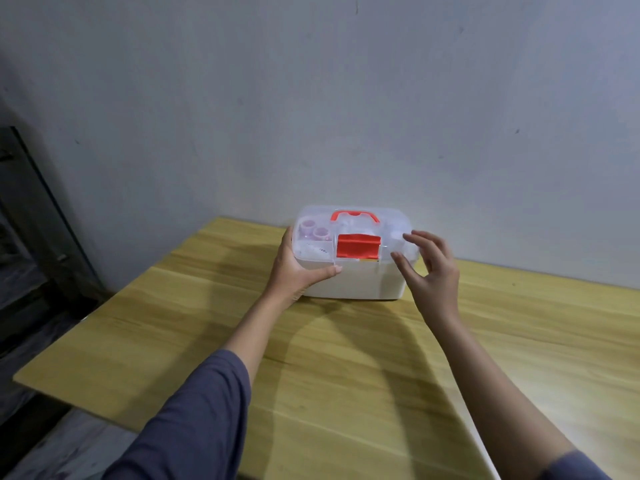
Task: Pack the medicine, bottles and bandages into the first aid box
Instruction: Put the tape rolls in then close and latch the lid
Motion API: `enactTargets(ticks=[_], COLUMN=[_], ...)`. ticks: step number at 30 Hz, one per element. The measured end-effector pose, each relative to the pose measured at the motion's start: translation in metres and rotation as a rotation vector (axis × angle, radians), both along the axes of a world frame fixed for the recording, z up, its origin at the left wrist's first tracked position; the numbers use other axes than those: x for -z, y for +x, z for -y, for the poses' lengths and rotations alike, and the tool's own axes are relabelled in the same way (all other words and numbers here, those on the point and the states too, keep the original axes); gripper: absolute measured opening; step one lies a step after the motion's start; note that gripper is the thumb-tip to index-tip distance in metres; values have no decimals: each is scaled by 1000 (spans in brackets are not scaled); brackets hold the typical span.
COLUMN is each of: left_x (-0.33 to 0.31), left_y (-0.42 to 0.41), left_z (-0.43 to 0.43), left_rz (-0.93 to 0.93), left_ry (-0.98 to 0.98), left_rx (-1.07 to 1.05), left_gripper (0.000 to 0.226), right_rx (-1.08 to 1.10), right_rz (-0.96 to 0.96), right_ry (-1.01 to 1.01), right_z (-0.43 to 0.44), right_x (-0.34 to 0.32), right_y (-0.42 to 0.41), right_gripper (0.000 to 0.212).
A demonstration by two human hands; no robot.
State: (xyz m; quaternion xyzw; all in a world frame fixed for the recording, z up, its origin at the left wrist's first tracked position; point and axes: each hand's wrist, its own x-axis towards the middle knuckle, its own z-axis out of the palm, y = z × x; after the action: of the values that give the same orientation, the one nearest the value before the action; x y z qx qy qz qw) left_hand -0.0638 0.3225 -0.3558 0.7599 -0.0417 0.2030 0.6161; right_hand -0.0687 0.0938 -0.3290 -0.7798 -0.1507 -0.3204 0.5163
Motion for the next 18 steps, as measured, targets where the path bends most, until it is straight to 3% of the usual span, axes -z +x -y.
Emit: enactTargets(ticks=[11, 18], left_x=[-8, -10], left_y=[-14, -17], left_z=[25, 32], left_rz=[83, 77], left_ry=[14, 8], left_rx=[90, 128], left_gripper=[106, 104], right_rx=[31, -17], right_rz=[-156, -154], right_ry=[-64, -225], right_z=[10, 26], right_x=[-41, -32], right_y=[-11, -24], right_gripper=[28, 60])
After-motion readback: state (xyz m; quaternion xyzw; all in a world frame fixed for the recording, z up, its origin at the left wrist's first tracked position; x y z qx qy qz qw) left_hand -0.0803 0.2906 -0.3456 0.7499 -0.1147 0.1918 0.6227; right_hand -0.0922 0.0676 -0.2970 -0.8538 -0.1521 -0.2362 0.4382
